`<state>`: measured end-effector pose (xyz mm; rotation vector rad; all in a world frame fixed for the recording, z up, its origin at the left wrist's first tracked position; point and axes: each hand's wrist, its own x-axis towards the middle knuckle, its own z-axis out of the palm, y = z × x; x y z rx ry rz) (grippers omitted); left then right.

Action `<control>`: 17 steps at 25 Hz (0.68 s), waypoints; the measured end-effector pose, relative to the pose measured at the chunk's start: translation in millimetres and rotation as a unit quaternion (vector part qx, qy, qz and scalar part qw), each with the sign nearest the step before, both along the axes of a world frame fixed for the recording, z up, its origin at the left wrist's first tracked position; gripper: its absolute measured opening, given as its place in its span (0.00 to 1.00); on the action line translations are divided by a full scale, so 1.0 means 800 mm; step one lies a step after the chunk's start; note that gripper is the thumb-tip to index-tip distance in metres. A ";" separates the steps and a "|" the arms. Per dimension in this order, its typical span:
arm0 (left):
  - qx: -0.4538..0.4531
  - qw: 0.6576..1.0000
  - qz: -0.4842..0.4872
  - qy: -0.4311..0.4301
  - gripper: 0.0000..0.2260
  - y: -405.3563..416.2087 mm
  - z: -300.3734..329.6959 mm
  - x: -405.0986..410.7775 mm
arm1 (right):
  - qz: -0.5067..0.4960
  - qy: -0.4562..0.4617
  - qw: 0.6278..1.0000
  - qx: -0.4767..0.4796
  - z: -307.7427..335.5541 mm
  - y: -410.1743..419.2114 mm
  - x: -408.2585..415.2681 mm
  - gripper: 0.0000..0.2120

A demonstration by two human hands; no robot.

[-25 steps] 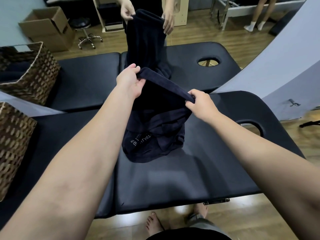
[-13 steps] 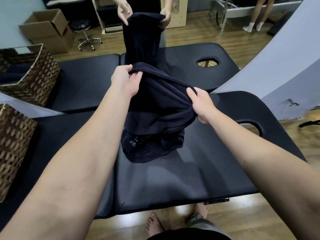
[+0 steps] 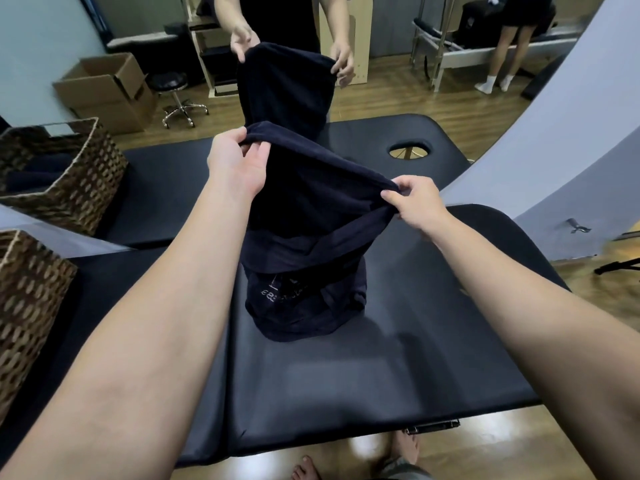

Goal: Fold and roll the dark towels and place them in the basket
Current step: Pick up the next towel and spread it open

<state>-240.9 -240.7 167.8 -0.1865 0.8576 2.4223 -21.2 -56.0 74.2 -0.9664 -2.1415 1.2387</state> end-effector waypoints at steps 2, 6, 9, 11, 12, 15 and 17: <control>0.011 1.000 0.000 0.007 0.12 0.007 0.015 0.004 | -0.049 -0.005 0.999 0.024 0.014 0.002 -0.003 0.04; 0.018 0.998 0.040 0.052 0.24 0.025 0.053 0.019 | -0.130 0.140 0.980 -0.059 0.068 -0.005 -0.019 0.07; -0.050 0.980 0.061 0.181 0.29 0.039 0.085 0.021 | -0.147 0.256 0.949 -0.106 0.122 -0.001 -0.029 0.10; -0.126 0.946 0.054 0.294 0.30 0.042 0.097 0.003 | -0.125 0.248 0.961 -0.006 0.150 0.011 -0.020 0.08; -0.186 0.914 0.050 0.357 0.32 0.041 0.101 -0.010 | -0.109 0.223 0.967 0.060 0.161 0.017 -0.012 0.08; -0.416 0.741 0.047 0.524 0.34 0.034 0.102 -0.031 | -0.080 0.146 0.962 0.217 0.179 0.031 0.011 0.07; -0.482 0.661 0.069 0.570 0.29 0.034 0.097 -0.028 | -0.081 0.115 0.957 0.252 0.180 0.030 0.021 0.08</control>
